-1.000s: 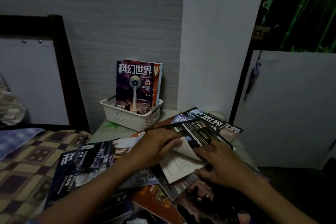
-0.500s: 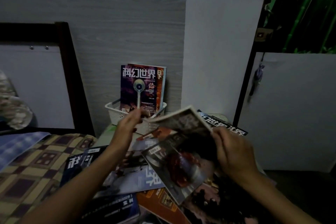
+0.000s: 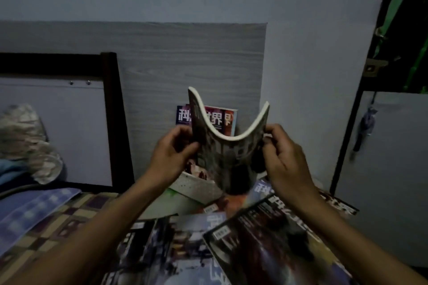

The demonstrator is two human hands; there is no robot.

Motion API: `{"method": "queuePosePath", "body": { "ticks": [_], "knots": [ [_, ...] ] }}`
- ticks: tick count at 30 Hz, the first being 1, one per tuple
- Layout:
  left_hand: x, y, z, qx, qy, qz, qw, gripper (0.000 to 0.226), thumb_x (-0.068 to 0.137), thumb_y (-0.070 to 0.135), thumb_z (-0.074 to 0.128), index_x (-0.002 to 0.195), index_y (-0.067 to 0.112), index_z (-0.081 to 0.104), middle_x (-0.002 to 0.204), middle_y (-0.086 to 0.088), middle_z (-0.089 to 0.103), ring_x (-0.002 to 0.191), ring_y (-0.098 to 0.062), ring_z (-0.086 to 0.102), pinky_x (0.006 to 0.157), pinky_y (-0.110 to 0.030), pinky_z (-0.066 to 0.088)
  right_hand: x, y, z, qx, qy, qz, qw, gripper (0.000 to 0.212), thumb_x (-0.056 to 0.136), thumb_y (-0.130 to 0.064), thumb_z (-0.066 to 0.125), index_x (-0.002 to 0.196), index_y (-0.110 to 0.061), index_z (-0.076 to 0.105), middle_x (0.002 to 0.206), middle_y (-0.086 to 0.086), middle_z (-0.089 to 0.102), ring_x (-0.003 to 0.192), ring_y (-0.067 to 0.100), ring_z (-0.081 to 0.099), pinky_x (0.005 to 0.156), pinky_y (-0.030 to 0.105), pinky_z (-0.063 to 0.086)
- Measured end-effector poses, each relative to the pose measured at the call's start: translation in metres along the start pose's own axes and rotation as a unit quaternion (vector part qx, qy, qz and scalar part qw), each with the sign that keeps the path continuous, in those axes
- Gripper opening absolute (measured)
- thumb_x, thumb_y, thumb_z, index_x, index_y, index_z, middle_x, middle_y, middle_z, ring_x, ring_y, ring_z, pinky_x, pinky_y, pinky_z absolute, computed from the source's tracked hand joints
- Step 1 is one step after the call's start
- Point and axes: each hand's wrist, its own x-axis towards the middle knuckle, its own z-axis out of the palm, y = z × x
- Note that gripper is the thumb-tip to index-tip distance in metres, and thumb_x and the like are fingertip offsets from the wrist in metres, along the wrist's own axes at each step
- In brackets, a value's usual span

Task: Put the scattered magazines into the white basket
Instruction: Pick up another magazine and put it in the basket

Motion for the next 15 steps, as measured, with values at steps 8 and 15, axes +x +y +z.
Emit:
{"method": "queuePosePath", "body": {
  "ticks": [8, 15],
  "knots": [
    [0.109, -0.054, -0.051, 0.061, 0.114, -0.063, 0.990, 0.017, 0.093, 0.008, 0.061, 0.087, 0.022, 0.054, 0.086, -0.005, 0.058, 0.087, -0.027, 0.061, 0.078, -0.047, 0.059, 0.118, 0.037, 0.075, 0.188, -0.002, 0.120, 0.975, 0.017, 0.082, -0.011, 0.064, 0.098, -0.015, 0.060, 0.078, -0.002, 0.070, 0.063, 0.018, 0.068, 0.062, 0.039, 0.062],
    [0.127, -0.163, -0.040, 0.169, 0.126, -0.125, 0.970, 0.019, 0.090, 0.012, 0.064, 0.080, 0.022, 0.050, 0.081, -0.008, 0.061, 0.086, -0.038, 0.065, 0.074, -0.054, 0.058, 0.114, 0.122, 0.148, 0.147, -0.013, 0.187, 0.971, 0.018, 0.094, -0.009, 0.062, 0.083, -0.020, 0.054, 0.058, -0.007, 0.061, 0.055, 0.019, 0.068, 0.058, 0.036, 0.059]
  ]
}}
